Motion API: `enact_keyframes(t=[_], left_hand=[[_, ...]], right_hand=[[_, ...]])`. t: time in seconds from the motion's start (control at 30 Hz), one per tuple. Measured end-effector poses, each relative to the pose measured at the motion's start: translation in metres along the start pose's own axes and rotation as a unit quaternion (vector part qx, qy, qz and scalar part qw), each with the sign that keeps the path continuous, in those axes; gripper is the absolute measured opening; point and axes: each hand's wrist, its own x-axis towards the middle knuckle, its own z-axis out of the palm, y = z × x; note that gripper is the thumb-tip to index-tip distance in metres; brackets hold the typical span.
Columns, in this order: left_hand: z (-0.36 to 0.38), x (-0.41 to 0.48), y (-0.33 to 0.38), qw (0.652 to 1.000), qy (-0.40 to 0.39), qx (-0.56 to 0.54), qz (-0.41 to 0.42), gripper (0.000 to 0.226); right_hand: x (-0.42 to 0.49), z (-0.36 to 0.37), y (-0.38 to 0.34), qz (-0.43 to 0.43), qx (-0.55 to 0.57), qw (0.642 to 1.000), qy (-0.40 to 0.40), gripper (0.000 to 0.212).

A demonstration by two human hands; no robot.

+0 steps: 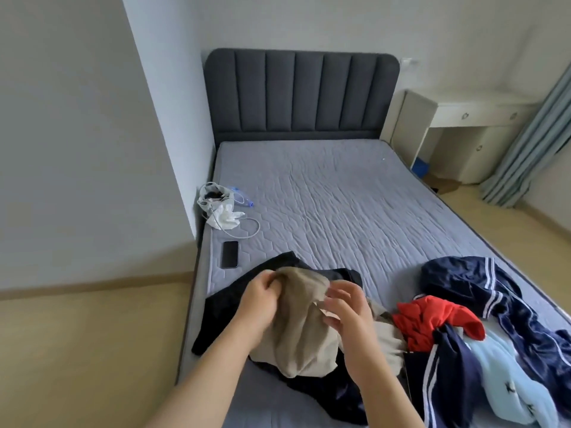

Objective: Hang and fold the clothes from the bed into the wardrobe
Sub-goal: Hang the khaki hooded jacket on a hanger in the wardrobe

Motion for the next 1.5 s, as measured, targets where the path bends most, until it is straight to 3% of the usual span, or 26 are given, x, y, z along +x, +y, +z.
enact_keyframes(t=[0.07,0.13,0.2,0.27,0.33,0.43,0.53,0.57,0.63,0.7,0.77,0.83,0.93,1.03,1.1,1.17,1.27,1.5], left_hand=[[-0.013,0.001,0.018,0.987,0.026,-0.151,-0.053,0.025],[-0.022,-0.002,0.036,0.96,-0.01,-0.272,-0.067,0.029],[-0.028,-0.008,0.054,0.945,-0.06,-0.317,-0.049,0.031],[-0.032,-0.013,0.065,0.939,-0.105,-0.328,-0.025,0.028],[-0.037,-0.017,0.073,0.938,-0.123,-0.325,0.001,0.025],[-0.041,-0.02,0.073,0.962,-0.088,-0.254,0.04,0.021],[-0.045,-0.024,0.066,0.985,-0.062,-0.129,0.099,0.01],[-0.047,-0.026,0.061,0.985,-0.069,-0.095,0.123,0.019],[-0.049,-0.028,0.052,0.974,-0.14,-0.102,0.146,0.039],[-0.042,-0.032,0.05,0.954,-0.252,-0.102,0.126,0.044],[-0.031,-0.032,0.049,0.945,-0.305,-0.064,0.097,0.043],[-0.021,-0.028,0.05,0.955,-0.279,-0.032,0.09,0.03],[-0.008,-0.021,0.052,0.982,-0.166,0.004,0.085,0.012],[-0.004,-0.016,0.058,0.991,-0.045,-0.13,0.001,0.019],[-0.005,-0.012,0.065,0.979,0.022,-0.199,-0.032,0.016],[-0.007,-0.01,0.075,0.97,0.061,-0.234,-0.017,0.015],[-0.007,-0.016,0.098,0.958,0.073,-0.275,0.019,0.015],[-0.045,-0.047,0.177,0.935,0.033,-0.323,0.14,0.031]], right_hand=[[-0.003,0.009,-0.004,-0.011,-0.028,0.998,-0.063,0.054],[-0.006,0.017,-0.006,-0.011,-0.114,0.988,-0.104,0.065],[-0.006,0.024,-0.005,-0.019,-0.198,0.973,-0.117,0.061],[-0.005,0.032,-0.009,-0.028,-0.227,0.969,-0.098,0.036],[-0.003,0.037,-0.014,-0.01,-0.194,0.98,-0.048,0.025],[0.001,0.035,-0.023,0.011,-0.112,0.993,0.019,0.028],[0.002,0.032,-0.037,0.029,0.017,0.999,0.015,0.023],[0.003,0.031,-0.044,0.027,0.054,0.998,0.01,0.023],[0.005,0.028,-0.06,0.016,0.115,0.993,-0.002,0.026],[0.006,0.025,-0.076,0.022,0.152,0.988,-0.017,0.026],[0.006,0.025,-0.089,0.023,0.165,0.986,-0.021,0.026],[0.007,0.025,-0.097,0.0,0.155,0.988,-0.019,0.026],[0.009,0.021,-0.096,-0.045,0.148,0.987,0.031,0.021],[0.014,0.016,-0.083,-0.05,0.136,0.984,0.1,0.013],[0.012,0.018,-0.072,-0.041,0.095,0.991,0.081,0.017],[0.005,0.023,-0.062,-0.034,0.068,0.997,0.005,0.038],[-0.007,0.039,-0.063,-0.056,0.065,0.989,-0.119,0.043],[-0.009,0.075,-0.14,-0.238,-0.018,0.965,-0.111,0.014]])
